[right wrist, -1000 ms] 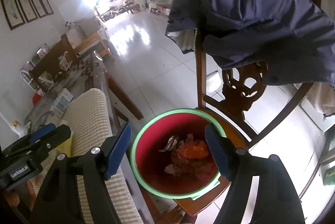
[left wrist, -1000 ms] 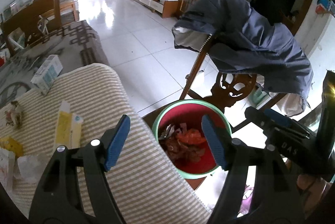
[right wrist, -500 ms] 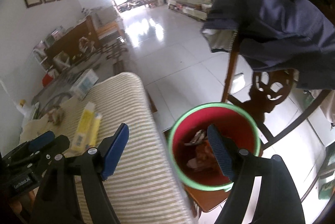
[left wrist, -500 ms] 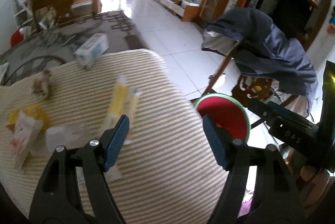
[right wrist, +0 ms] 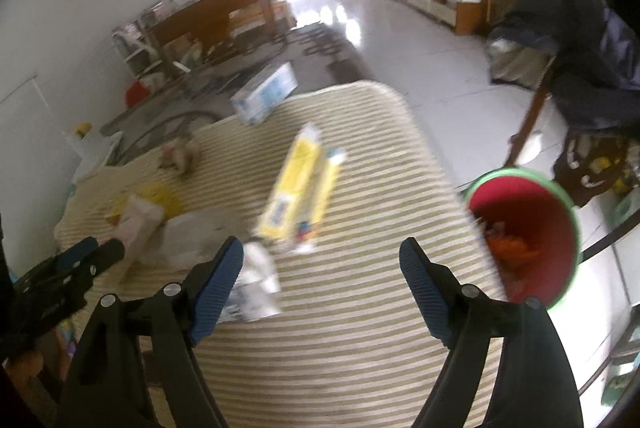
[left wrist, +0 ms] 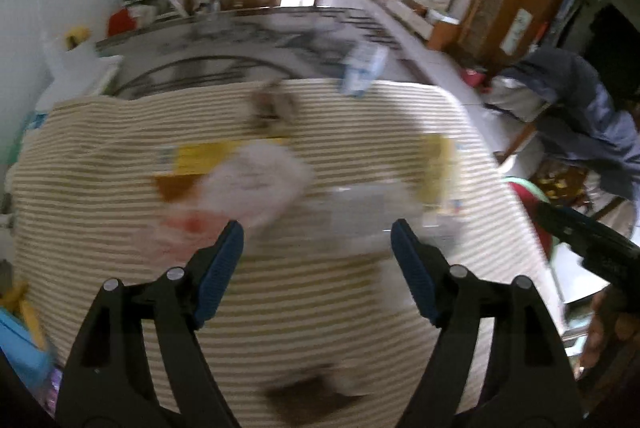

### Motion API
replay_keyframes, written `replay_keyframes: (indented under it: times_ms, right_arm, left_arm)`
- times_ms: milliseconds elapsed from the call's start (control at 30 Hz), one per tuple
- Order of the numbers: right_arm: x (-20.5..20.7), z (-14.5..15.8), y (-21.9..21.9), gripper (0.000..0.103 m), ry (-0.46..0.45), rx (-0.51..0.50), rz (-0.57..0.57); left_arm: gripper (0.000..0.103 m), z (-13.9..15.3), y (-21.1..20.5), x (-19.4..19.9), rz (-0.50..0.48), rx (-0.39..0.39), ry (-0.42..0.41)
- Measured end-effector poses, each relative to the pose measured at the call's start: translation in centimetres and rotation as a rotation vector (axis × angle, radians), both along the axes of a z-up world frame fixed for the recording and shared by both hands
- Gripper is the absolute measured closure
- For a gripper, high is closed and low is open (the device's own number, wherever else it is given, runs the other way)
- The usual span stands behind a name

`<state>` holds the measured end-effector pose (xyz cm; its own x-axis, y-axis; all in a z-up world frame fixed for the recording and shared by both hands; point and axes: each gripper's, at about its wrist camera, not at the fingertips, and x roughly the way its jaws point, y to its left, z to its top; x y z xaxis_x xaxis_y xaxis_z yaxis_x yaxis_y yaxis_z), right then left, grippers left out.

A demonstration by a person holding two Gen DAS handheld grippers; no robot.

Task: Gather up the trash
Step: 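Move both open tools back over the table toward the remaining trash, then grasp the pink Pocky strawberry wrapper with the left tool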

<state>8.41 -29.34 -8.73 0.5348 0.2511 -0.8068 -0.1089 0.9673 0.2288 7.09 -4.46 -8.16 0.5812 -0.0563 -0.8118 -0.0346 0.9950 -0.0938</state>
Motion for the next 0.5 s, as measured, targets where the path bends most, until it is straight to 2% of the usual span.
replay_keyframes:
  times_ms: [100,233,400,500]
  right_arm:
    - [-0.6,-0.6,2.2,0.024,0.018,-0.002,0.021]
    - [-1.5,-0.8,3.8,0.023,0.028,-0.008,0.020]
    - [-2.2,-0.8,4.2,0.023,0.041,-0.004,-0.010]
    - [-2.5,-0.9,4.1,0.023,0.048,-0.006,-0.020]
  left_arm:
    - [0.029,-0.7,3.2,0.3,-0.001,0.058,0.020]
    - [0.028,-2.4,5.9,1.3,-0.042,0.088,0.059]
    - [0.022,-4.5,5.9,2.7,-0.148,0.086,0.122]
    - [0.021,-6.0,5.3,3.6,-0.173,0.111,0.157]
